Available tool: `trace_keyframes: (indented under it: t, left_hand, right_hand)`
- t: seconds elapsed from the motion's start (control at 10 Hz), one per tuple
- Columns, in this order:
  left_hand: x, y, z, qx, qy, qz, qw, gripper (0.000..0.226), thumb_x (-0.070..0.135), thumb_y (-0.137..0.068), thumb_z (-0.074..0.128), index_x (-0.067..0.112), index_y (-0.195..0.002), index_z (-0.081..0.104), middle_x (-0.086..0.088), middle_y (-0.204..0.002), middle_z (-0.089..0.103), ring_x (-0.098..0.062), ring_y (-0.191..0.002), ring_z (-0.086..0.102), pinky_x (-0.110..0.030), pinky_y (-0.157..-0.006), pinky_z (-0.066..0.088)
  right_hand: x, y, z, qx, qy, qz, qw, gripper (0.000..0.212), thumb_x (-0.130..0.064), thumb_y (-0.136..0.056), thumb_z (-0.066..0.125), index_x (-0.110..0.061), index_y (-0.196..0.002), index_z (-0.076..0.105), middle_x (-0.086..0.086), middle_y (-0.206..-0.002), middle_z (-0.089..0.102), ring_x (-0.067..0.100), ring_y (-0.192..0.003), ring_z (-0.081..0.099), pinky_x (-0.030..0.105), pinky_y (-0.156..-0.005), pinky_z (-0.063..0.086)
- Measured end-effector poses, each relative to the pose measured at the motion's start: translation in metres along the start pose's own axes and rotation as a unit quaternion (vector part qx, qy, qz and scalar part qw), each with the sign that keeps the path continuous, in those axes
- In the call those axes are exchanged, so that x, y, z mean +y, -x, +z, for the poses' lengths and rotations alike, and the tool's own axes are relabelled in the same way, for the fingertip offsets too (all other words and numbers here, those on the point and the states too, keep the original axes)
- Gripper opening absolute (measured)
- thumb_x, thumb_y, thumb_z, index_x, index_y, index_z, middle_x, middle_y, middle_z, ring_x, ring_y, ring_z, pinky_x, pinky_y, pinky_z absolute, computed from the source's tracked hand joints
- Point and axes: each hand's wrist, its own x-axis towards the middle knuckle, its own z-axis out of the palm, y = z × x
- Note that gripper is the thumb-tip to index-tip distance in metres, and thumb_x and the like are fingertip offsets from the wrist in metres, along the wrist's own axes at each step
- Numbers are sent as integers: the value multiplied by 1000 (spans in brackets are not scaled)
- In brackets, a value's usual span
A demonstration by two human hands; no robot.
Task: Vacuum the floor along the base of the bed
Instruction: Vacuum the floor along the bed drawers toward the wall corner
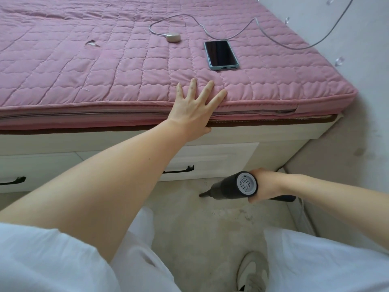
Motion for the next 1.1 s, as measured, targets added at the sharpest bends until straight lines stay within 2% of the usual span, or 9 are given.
trace_keyframes:
  t: [0.1, 0.2, 0.3, 0.4, 0.6, 0.7, 0.9, 1.1]
  left_hand:
    - [1, 0, 0, -1, 0, 0, 1000, 99, 52, -86, 62, 29, -154, -6, -10, -163, 0, -47, -146, 3, -68, -113, 13]
    - [1, 1, 0, 0, 1, -1, 1000, 98, 52, -87, 62, 29, -154, -6, -10, -163, 0, -47, -146, 2, -68, -113, 12]
    - [2, 0, 0, -2, 2, -1, 1000, 98, 52, -87, 61, 29, -154, -6, -10, -163, 0, -47, -146, 2, -68, -113, 12]
    - [2, 0, 0, 2, 3, -3, 1000, 97, 51, -88, 62, 29, -155, -6, -10, -163, -1, -48, -146, 2, -67, -113, 11]
    - [1, 0, 2, 4, 5, -3, 1000, 97, 50, -87, 62, 29, -155, -5, -10, -163, 0, -48, -146, 2, -68, -113, 11]
    - [2, 0, 3, 1, 4, -2, 1000, 97, 50, -88, 62, 29, -155, -5, -10, -163, 0, -48, -146, 2, -67, -113, 10]
    - [1, 0, 2, 5, 5, -1, 1000, 96, 49, -88, 61, 29, -155, -5, -11, -163, 0, -48, -146, 2, -67, -113, 11]
    - [1, 0, 2, 5, 1, 0, 1000, 97, 50, -88, 62, 29, -155, -5, -11, -163, 0, -48, -146, 2, -67, -114, 11]
  right_hand:
    - [5, 5, -1, 0, 2, 2, 1000, 29, -24, -70, 73, -24, -93, 55, -8, -84, 59, 12, -77, 57, 13, -54, 40]
    - [7, 7, -2, -3, 0, 3, 1000, 24, -23, -70, 72, -26, -83, 53, -12, -75, 55, 9, -71, 55, 14, -53, 39]
    - [9, 6, -2, 9, -4, 4, 1000, 20, -23, -69, 71, -22, -81, 56, -8, -76, 58, 10, -68, 54, 17, -53, 40]
    - [9, 3, -4, 18, -16, -1, 1000, 23, -22, -70, 72, -29, -74, 50, -12, -72, 55, 7, -66, 54, 14, -52, 39]
    - [6, -9, -3, 23, -32, -4, 999, 20, -22, -69, 71, -20, -83, 57, -4, -78, 60, 13, -69, 56, 23, -58, 44]
    - [1, -13, -2, 19, -39, -7, 999, 28, -21, -70, 71, -13, -95, 61, 4, -89, 68, 19, -79, 64, 28, -62, 48]
    - [-10, -18, 1, 10, 2, -38, 999, 30, -22, -74, 71, -21, -101, 58, -2, -96, 65, 16, -88, 62, 23, -69, 48]
    - [-6, -13, -1, 9, 16, -35, 999, 29, -24, -73, 72, -18, -98, 59, -1, -93, 66, 17, -85, 63, 24, -67, 48]
